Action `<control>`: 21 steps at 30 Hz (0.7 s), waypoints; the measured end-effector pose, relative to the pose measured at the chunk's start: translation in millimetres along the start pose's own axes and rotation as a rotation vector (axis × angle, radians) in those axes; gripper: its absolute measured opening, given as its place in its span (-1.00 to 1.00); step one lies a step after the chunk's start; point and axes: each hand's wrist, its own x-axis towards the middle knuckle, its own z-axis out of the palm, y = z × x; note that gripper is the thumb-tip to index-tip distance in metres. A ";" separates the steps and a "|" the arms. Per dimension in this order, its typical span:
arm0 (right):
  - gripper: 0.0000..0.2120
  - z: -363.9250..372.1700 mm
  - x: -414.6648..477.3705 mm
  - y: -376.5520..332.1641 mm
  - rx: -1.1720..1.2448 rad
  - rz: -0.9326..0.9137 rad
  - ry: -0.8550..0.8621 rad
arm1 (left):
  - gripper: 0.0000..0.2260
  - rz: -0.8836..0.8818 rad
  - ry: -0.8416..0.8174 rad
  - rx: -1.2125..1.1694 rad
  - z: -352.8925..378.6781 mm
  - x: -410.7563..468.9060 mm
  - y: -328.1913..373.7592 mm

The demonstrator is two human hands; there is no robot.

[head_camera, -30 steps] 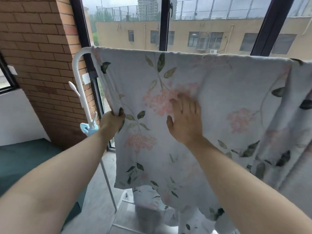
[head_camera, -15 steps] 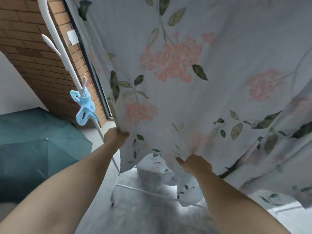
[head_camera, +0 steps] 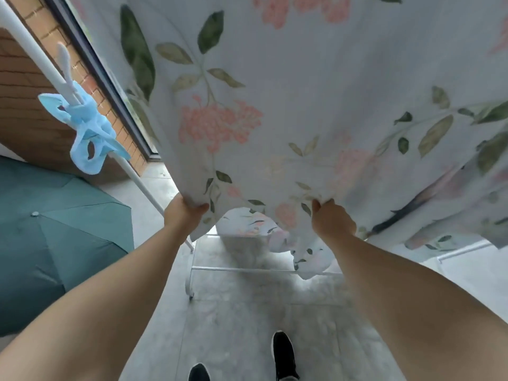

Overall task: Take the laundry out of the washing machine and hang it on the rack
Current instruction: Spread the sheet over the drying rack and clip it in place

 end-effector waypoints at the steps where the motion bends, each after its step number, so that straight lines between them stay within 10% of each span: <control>1: -0.47 8.5 1.8 -1.3 -0.001 0.001 0.040 | -0.66 0.014 -0.028 0.032 5.2 8.5 -8.6; 16: -0.89 104.7 -15.8 13.4 0.448 0.114 0.408 | -0.93 0.012 0.197 -0.218 74.6 51.7 -80.6; 21: -0.84 123.7 16.9 15.4 0.618 0.019 0.532 | -0.71 0.174 0.290 -0.341 99.5 78.4 -76.1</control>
